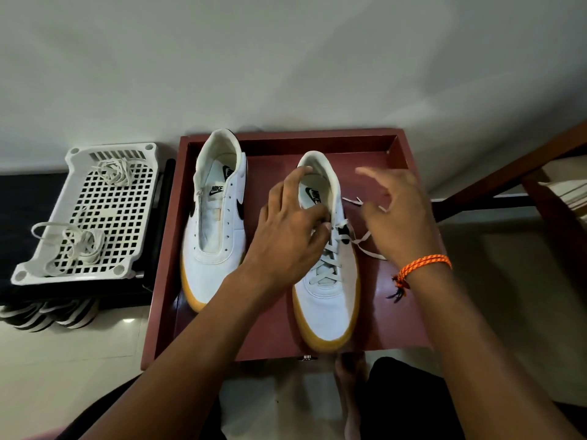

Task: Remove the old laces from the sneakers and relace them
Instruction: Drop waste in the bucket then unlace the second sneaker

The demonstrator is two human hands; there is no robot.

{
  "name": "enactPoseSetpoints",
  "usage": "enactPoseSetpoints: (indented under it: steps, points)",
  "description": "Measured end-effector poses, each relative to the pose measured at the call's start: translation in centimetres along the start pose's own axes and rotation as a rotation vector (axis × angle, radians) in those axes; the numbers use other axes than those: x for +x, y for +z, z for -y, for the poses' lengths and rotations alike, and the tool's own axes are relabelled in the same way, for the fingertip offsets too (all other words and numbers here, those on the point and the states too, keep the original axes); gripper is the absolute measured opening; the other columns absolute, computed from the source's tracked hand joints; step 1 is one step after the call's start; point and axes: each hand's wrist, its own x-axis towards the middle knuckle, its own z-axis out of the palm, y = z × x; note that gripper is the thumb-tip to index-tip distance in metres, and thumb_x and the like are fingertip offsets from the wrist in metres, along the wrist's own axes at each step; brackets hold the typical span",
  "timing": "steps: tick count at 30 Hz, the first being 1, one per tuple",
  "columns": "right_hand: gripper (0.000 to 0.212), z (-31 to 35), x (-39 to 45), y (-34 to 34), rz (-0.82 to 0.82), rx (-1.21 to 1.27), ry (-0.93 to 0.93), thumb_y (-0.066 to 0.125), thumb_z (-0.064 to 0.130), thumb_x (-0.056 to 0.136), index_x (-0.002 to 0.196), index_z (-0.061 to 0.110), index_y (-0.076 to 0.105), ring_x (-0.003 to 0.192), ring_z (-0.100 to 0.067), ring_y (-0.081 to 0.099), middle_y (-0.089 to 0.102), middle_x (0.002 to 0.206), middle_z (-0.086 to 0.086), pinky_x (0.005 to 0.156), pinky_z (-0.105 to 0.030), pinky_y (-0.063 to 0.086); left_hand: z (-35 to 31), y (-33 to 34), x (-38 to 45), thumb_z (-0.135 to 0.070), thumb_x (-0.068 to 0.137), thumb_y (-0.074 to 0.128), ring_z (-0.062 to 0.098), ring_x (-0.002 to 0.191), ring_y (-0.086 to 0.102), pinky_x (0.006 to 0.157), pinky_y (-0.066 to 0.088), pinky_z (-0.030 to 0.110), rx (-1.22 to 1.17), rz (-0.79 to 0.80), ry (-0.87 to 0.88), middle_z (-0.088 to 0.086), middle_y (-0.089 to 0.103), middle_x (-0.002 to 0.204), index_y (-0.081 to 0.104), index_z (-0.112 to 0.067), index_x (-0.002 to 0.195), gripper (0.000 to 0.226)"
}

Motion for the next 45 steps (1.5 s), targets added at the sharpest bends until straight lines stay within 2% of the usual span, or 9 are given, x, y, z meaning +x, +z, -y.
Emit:
enactPoseSetpoints:
  steps: [5, 10, 13, 18, 21, 25, 31, 35, 45]
  points:
    - [0.059, 0.5, -0.9, 1.0, 0.417, 0.008, -0.096, 0.068, 0.024, 0.093, 0.147, 0.041, 0.054, 0.107, -0.006, 0.059, 0.048, 0.145, 0.008, 0.095, -0.024, 0.052, 0.0, 0.2, 0.2, -0.021, 0.101, 0.062, 0.037, 0.153, 0.022, 0.111, 0.041, 0.06, -0.027, -0.004, -0.017, 0.004, 0.017, 0.172, 0.069, -0.023, 0.1, 0.007]
    - [0.058, -0.3, -0.9, 0.6, 0.369, -0.003, -0.078, 0.082, 0.027, 0.087, 0.139, 0.039, 0.059, 0.111, -0.009, 0.054, 0.057, 0.139, 0.008, 0.08, -0.008, 0.037, 0.3, -0.9, 1.4, -0.011, 0.104, 0.06, 0.026, 0.143, 0.039, 0.112, 0.04, 0.038, -0.408, -0.015, -0.136, -0.001, 0.033, 0.162, 0.068, -0.024, 0.094, 0.019]
    - [0.056, -0.5, -0.7, 0.7, 0.345, -0.004, -0.061, 0.084, 0.029, 0.085, 0.135, 0.041, 0.061, 0.106, -0.007, 0.052, 0.059, 0.132, 0.011, 0.075, -0.005, 0.032, 0.7, -2.0, 1.6, -0.016, 0.104, 0.057, 0.019, 0.114, 0.069, 0.1, 0.057, 0.038, -0.884, -0.073, -0.389, 0.005, 0.064, 0.133, 0.063, -0.014, 0.123, 0.02]
    - [0.056, -0.6, -0.7, 1.1, 0.354, -0.008, -0.101, 0.088, 0.036, 0.083, 0.132, 0.041, 0.062, 0.119, -0.014, 0.056, 0.059, 0.136, 0.009, 0.091, -0.026, 0.042, 1.9, -1.7, 1.3, -0.032, 0.111, 0.048, 0.011, 0.102, 0.061, 0.094, 0.052, 0.041, -0.159, -0.246, -0.318, 0.001, 0.062, 0.122, 0.071, -0.011, 0.095, 0.035]
    - [0.062, -0.8, -0.7, 1.0, 0.353, 0.011, -0.099, 0.09, 0.035, 0.082, 0.137, 0.039, 0.062, 0.123, -0.012, 0.055, 0.059, 0.138, 0.009, 0.097, -0.026, 0.042, 1.3, -1.8, 1.2, -0.026, 0.11, 0.051, 0.012, 0.118, 0.053, 0.096, 0.05, 0.032, -0.181, -0.244, -0.105, 0.003, 0.053, 0.136, 0.07, -0.016, 0.111, 0.021]
    - [0.065, -0.7, -0.6, 1.4, 0.343, 0.035, -0.122, 0.089, 0.033, 0.083, 0.141, 0.036, 0.06, 0.127, -0.012, 0.056, 0.06, 0.141, 0.007, 0.102, -0.027, 0.045, 1.0, 0.1, 0.5, -0.032, 0.104, 0.062, 0.032, 0.152, 0.031, 0.115, 0.041, 0.052, -0.009, -0.059, 0.037, 0.005, 0.031, 0.168, 0.076, -0.026, 0.11, 0.016]
    - [0.06, -0.7, -0.6, 0.8, 0.385, 0.048, -0.085, 0.09, 0.031, 0.082, 0.135, 0.04, 0.062, 0.117, -0.009, 0.056, 0.056, 0.133, 0.016, 0.083, -0.011, 0.04, 0.8, -0.3, 1.4, -0.02, 0.097, 0.065, 0.027, 0.136, 0.046, 0.106, 0.049, 0.052, -0.223, -0.2, -0.083, 0.002, 0.041, 0.156, 0.073, -0.021, 0.088, 0.012]
    - [0.053, -0.6, -0.7, 0.9, 0.364, 0.033, -0.083, 0.091, 0.033, 0.08, 0.126, 0.042, 0.064, 0.114, -0.011, 0.056, 0.059, 0.137, 0.011, 0.083, -0.02, 0.043, 2.2, -1.6, 1.9, -0.019, 0.1, 0.057, 0.02, 0.122, 0.054, 0.101, 0.052, 0.051, -0.191, -0.408, -0.174, 0.002, 0.048, 0.139, 0.073, -0.021, 0.101, 0.016]
    - [0.058, -0.4, -0.6, 1.0, 0.366, 0.043, -0.108, 0.088, 0.033, 0.084, 0.136, 0.035, 0.063, 0.121, -0.013, 0.056, 0.061, 0.137, 0.007, 0.092, -0.026, 0.046, 1.1, 0.4, 0.9, -0.038, 0.096, 0.072, 0.03, 0.149, 0.033, 0.116, 0.036, 0.058, -0.07, -0.076, -0.02, -0.003, 0.03, 0.168, 0.074, -0.035, 0.094, 0.004]
